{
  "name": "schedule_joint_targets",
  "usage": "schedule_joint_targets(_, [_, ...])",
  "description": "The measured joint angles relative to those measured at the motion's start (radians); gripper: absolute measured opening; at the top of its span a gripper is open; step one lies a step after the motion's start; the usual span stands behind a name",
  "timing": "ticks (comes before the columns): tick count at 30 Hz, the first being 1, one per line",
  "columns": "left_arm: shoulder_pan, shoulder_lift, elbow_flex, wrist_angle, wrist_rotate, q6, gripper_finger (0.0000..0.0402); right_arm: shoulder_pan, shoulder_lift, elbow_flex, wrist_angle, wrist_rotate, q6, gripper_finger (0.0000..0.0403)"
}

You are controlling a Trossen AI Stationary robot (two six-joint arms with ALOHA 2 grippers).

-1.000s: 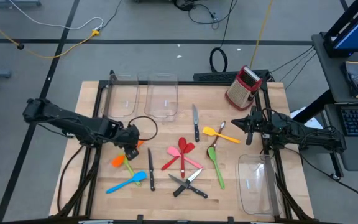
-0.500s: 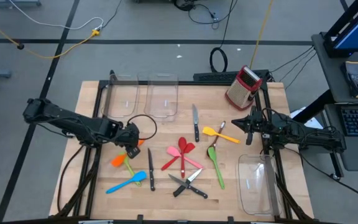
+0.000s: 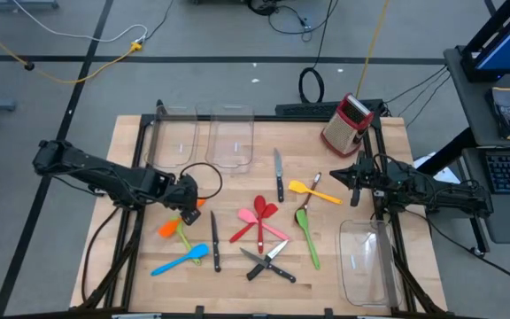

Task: Pick & Place Kitchen Items
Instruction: Put the orange spatula into the bottom transparent bin

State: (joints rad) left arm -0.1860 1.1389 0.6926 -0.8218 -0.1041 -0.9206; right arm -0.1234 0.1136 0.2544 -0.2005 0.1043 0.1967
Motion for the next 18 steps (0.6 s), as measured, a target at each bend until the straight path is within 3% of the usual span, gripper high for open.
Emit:
schedule_joint_targets(6, [0.000, 0.000, 0.000, -0.027, -0.001, 0.007, 0.0332, 0.000, 0.000, 0.000, 0.000, 0.000, 0.000, 0.0000])
schedule_joint_targets(10, [0.000, 0.000, 0.000, -0.026, 0.009, 0.018, 0.0374, 0.000, 0.000, 0.000, 0.000, 0.000, 0.000, 0.0000])
schedule_joint_targets(14, [0.000, 0.000, 0.000, -0.009, 0.091, -0.032, 0.0397, 0.000, 0.000, 0.000, 0.000, 0.000, 0.000, 0.0000])
schedule_joint_targets(18, [0.000, 0.000, 0.000, 0.019, 0.165, -0.086, 0.0393, 0.000, 0.000, 0.000, 0.000, 0.000, 0.000, 0.0000])
